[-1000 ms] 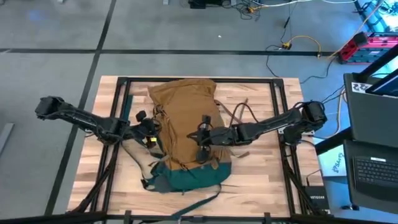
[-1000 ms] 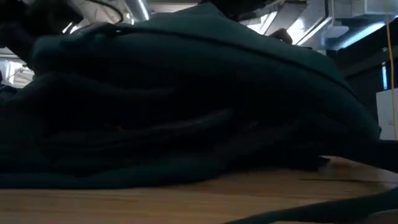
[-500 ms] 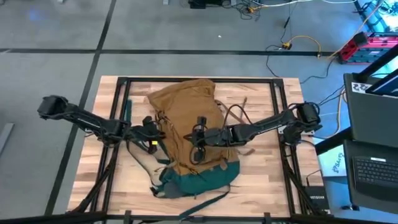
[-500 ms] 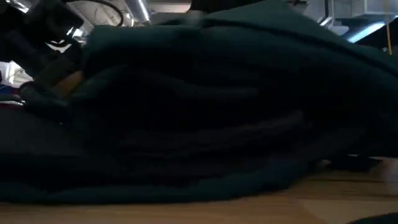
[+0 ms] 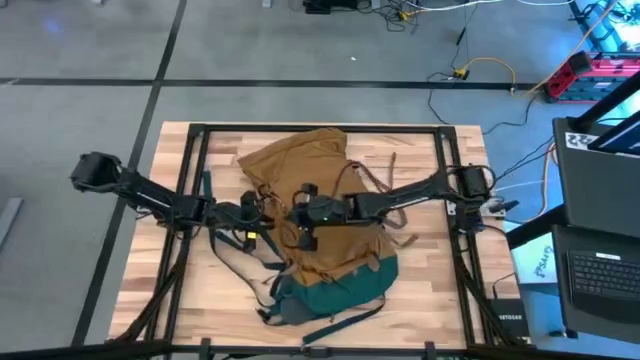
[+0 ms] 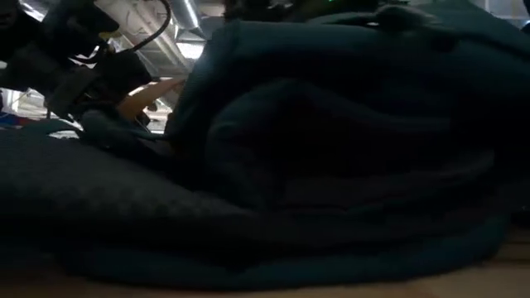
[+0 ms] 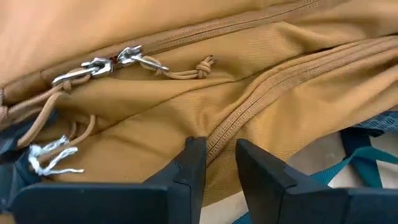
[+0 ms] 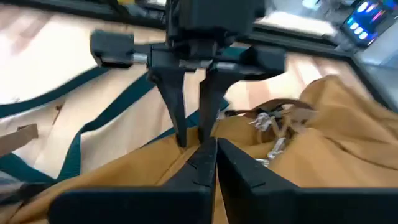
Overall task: Unpack backpack
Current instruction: Open the brown backpack
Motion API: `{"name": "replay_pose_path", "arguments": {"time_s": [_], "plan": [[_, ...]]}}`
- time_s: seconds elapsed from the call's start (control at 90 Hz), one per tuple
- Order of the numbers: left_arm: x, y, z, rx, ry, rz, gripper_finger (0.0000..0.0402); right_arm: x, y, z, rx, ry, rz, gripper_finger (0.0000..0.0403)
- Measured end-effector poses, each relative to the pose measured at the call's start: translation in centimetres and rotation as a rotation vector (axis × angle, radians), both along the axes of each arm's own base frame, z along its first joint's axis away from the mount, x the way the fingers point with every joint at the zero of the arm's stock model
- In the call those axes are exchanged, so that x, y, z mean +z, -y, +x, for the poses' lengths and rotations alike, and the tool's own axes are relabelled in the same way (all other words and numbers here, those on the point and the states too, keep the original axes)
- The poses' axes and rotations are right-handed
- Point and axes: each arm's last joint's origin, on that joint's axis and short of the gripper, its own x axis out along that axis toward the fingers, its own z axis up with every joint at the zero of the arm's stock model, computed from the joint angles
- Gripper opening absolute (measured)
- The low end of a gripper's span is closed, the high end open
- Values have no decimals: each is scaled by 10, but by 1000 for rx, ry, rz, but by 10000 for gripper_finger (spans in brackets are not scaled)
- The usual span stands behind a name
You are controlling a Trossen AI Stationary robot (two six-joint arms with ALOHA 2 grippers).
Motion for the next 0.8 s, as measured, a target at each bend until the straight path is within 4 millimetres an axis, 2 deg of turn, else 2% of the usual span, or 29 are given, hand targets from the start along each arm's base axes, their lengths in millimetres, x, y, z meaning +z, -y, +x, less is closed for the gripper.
{"name": "replay_pose_path", "arguments": {"time_s": [0.211, 0.389, 0.8], "plan": [[-2, 1, 5, -22, 21, 7, 76, -13, 0, 28, -12, -137, -11, 1], [-3, 3, 5, -43, 21, 5, 76, -26, 4, 34, -147, -244, -122, 7], [-2, 8, 5, -88, 27, 31, 76, -32, 19, 31, -267, -278, -61, 131]]}}
